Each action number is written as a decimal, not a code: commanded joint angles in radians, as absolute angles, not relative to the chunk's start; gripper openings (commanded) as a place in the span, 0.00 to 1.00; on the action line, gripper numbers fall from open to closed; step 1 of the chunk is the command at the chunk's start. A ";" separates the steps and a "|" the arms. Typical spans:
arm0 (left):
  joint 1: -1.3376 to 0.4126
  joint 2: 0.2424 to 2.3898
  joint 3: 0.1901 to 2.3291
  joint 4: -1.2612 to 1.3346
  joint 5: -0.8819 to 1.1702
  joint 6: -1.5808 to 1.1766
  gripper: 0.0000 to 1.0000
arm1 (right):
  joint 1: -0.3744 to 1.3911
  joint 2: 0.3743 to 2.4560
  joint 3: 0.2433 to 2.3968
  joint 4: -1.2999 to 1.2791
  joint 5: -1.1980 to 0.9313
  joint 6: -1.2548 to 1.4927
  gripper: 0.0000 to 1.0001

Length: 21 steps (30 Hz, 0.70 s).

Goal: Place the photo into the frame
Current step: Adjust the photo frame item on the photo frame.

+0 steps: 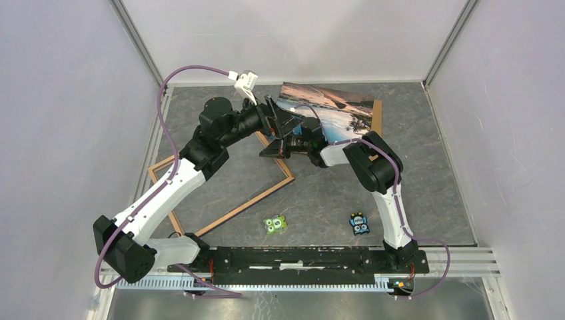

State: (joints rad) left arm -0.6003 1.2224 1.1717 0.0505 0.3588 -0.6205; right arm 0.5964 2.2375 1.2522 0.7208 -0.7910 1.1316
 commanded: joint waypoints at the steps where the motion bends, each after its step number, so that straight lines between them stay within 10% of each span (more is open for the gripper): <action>1: -0.591 1.226 1.169 0.086 0.396 -0.639 1.00 | 0.586 2.204 1.247 0.758 -0.773 1.105 0.00; 21: -0.580 1.244 1.168 0.095 0.421 -0.673 1.00 | 0.587 2.244 1.300 0.672 -0.836 1.077 0.00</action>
State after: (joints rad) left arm -0.5842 1.2377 1.1709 0.0551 0.3988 -0.6357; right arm 0.5880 2.2379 1.2507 0.6857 -0.7883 1.1091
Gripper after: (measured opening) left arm 0.996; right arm 0.007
